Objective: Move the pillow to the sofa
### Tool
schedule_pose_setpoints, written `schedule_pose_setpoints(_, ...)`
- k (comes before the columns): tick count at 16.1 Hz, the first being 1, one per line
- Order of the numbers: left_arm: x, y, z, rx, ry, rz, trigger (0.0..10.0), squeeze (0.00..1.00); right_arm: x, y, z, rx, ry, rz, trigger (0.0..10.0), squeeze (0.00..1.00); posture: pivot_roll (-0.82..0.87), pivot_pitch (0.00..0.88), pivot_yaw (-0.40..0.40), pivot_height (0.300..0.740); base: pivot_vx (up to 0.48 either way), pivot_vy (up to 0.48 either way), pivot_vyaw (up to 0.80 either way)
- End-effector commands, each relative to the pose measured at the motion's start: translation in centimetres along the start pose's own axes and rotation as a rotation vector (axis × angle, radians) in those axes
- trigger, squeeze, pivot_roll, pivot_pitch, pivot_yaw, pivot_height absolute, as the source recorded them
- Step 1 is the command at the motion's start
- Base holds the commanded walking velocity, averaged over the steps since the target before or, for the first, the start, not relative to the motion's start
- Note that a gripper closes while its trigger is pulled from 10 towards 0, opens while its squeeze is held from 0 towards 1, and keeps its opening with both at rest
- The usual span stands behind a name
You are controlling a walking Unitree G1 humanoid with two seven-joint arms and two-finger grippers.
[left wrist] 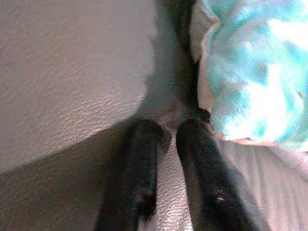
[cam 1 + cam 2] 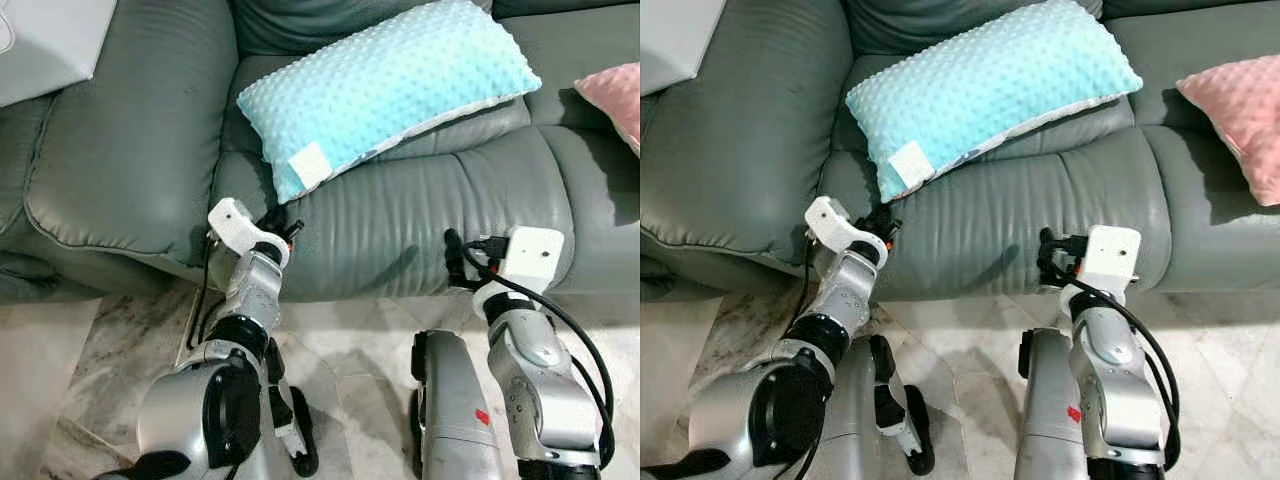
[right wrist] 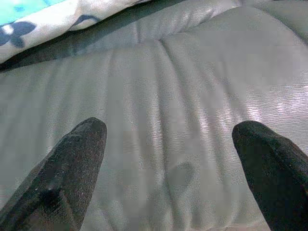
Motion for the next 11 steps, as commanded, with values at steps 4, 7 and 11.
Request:
schedule_pose_setpoints(4,1.5,5.3,2.5,0.107,-0.073,-0.136,10.0,1.00,-2.2,1.0,1.1,0.068,0.085,-0.009,10.0,0.00,-0.17,0.338,0.194,0.581,0.000,0.000,0.00)
schedule_pose_setpoints(7,2.4,4.2,4.2,0.074,-0.098,-0.098,10.0,1.00,-2.1,2.3,2.1,0.202,0.086,-0.035,10.0,0.00,-0.17,0.329,0.187,0.581,0.000,0.000,0.00)
schedule_pose_setpoints(11,0.2,0.4,3.7,-0.036,-0.005,0.097,10.0,1.00,-1.0,4.0,3.1,0.352,0.039,-0.058,10.0,0.00,-0.18,0.313,0.183,0.581,0.000,0.000,0.00)
Point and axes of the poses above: a point about 5 cm out from each wrist's last joint towards the gripper, its own z axis pointing back from the gripper into the wrist, its own x axis along the axis of the wrist's last joint, y = z × x, the point moved 4 cm from there along -z, pointing out of the wrist towards the gripper, and after that the axes turned 7 degrees about -z, right-handed, at the moved point
